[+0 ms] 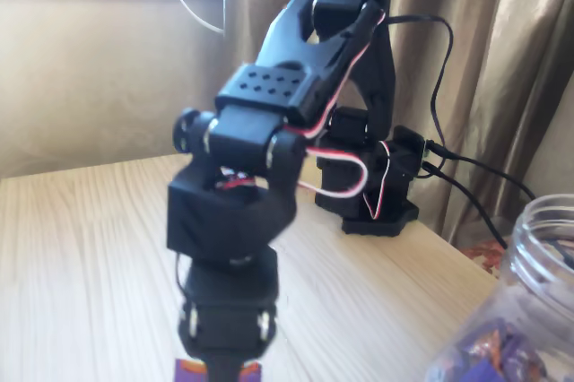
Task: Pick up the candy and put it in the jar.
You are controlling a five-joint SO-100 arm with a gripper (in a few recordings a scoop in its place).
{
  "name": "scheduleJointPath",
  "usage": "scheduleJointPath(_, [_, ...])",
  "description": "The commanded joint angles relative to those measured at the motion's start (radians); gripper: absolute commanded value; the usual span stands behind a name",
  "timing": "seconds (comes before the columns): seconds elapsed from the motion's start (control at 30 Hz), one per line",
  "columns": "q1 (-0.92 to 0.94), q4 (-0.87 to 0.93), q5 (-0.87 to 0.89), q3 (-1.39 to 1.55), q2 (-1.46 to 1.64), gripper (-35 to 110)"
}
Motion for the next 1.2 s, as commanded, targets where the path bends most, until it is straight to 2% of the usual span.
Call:
scheduleJointPath(0.0, [0.025,0.054,0.028,-0.038,0.152,0])
scheduleJointPath(0.37, [0.106,0.295,0.092,-0.268,0.331,0])
scheduleJointPath(0.7, [0.077,0.563,0.098,-0.560,0.420,0])
scheduleJointPath(1.17, [-0.225,0.571,0.213,-0.584,0.638,0])
